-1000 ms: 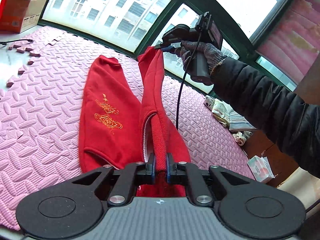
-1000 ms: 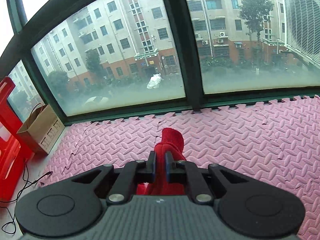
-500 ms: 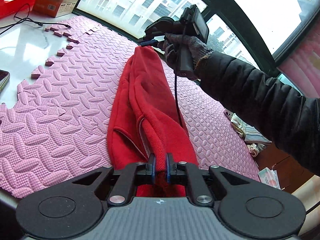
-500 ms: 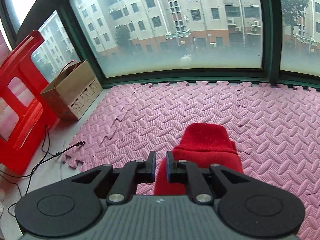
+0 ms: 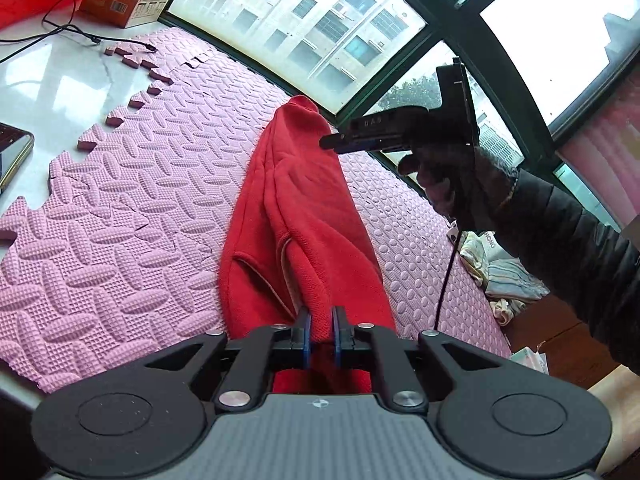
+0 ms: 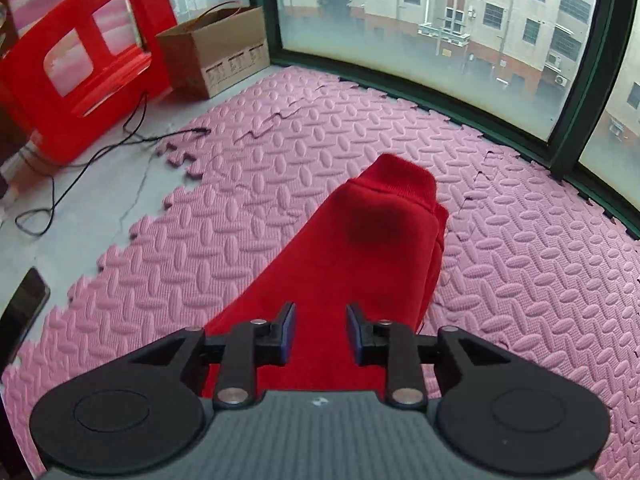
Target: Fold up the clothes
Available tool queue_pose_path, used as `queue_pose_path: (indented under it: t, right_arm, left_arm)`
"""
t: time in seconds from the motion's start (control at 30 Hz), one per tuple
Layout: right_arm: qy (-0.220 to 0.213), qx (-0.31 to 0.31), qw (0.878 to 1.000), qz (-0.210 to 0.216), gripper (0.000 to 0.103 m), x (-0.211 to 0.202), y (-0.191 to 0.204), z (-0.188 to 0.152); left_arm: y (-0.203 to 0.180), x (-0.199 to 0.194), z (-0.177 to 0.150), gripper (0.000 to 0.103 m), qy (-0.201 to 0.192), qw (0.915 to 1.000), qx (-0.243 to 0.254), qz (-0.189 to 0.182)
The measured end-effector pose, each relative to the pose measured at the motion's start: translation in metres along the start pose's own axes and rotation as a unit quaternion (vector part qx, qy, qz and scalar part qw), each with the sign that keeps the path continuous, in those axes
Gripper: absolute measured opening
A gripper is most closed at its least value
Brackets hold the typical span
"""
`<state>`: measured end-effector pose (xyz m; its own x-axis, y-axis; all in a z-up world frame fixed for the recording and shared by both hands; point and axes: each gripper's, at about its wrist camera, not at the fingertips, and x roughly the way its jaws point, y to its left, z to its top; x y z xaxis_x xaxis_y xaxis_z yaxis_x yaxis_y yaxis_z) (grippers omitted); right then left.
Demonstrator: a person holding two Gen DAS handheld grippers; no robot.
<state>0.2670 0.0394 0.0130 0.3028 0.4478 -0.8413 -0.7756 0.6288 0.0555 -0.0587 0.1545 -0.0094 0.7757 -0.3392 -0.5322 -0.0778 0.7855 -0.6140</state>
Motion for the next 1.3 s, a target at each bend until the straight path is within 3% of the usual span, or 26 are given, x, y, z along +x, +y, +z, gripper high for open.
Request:
queue_pose_path:
  t: [0.1, 0.17, 0.23, 0.4, 0.5, 0.7, 0.83, 0.87, 1.17, 1.3]
  right_arm:
    - [0.004, 0.000, 1.000, 0.020, 0.028, -0.009, 0.012, -0.024]
    - [-0.005, -0.002, 0.999, 0.038, 0.038, -0.019, 0.019, -0.039]
    - [-0.022, -0.007, 0.999, 0.046, 0.040, -0.034, 0.027, -0.056]
    - [-0.050, -0.009, 0.998, 0.044, 0.042, -0.060, 0.031, -0.088]
    - [-0.075, -0.015, 0.997, 0.033, 0.048, -0.077, 0.035, -0.115]
    - [-0.104, -0.036, 0.994, 0.013, 0.052, -0.094, 0.048, -0.157]
    - [-0.110, -0.016, 0.994, 0.016, 0.054, -0.094, 0.045, -0.168]
    - [-0.111, -0.014, 0.994, 0.017, 0.054, -0.093, 0.045, -0.168]
    - [-0.115, 0.004, 0.993, 0.030, 0.054, -0.084, 0.040, -0.172]
    - [-0.118, 0.005, 0.993, 0.032, 0.054, -0.083, 0.038, -0.167]
  left_arm:
    - [-0.001, -0.004, 0.008, 0.015, -0.001, 0.9999, 0.008, 0.008]
    - [-0.002, -0.006, 0.017, 0.018, -0.006, 0.9998, 0.014, 0.015]
    - [-0.005, -0.005, 0.028, 0.024, -0.015, 0.9993, 0.026, 0.024]
    - [-0.015, 0.023, 0.061, 0.033, -0.019, 0.9972, 0.052, 0.050]
    - [-0.017, 0.049, 0.075, 0.043, -0.002, 0.9953, 0.064, 0.073]
    - [-0.017, 0.086, 0.083, 0.040, 0.034, 0.9887, 0.096, 0.110]
    - [-0.015, 0.093, 0.084, 0.014, 0.044, 0.9873, 0.097, 0.118]
    - [-0.016, 0.092, 0.084, 0.012, 0.042, 0.9868, 0.098, 0.122]
    - [-0.021, 0.086, 0.085, 0.010, 0.025, 0.9814, 0.109, 0.156]
    - [-0.009, 0.089, 0.092, 0.014, 0.040, 0.9834, 0.090, 0.152]
